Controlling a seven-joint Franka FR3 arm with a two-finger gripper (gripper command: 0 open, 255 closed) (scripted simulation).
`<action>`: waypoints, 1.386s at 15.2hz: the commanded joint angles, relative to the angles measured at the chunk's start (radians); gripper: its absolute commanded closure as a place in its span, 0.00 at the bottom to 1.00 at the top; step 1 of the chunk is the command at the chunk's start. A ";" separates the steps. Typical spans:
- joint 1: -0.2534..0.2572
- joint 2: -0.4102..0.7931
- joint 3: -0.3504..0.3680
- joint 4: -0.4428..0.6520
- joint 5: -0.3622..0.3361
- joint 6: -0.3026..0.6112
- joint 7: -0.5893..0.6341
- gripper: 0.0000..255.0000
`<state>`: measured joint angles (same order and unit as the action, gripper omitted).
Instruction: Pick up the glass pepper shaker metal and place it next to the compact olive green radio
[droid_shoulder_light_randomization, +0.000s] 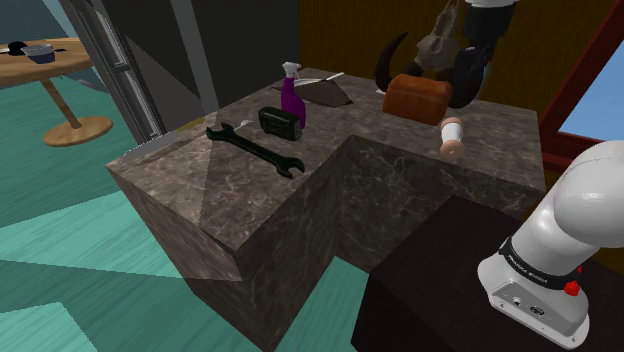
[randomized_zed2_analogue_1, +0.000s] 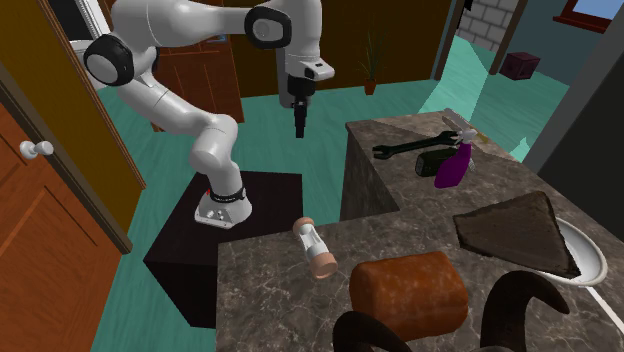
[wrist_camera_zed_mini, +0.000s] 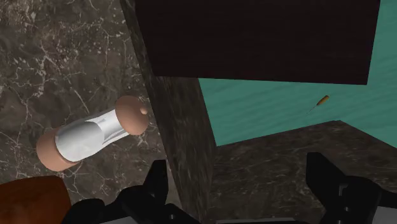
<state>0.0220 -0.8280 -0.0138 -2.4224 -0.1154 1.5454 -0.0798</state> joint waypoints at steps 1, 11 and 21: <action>0.000 0.000 0.000 0.000 0.000 0.000 0.000 0.00; -0.188 0.173 -0.070 -0.120 -0.032 0.346 0.286 0.00; -0.368 0.391 -0.156 -0.183 -0.059 0.683 0.557 0.00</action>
<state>-0.3270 -0.4600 -0.1600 -2.6027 -0.1719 2.1953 0.4491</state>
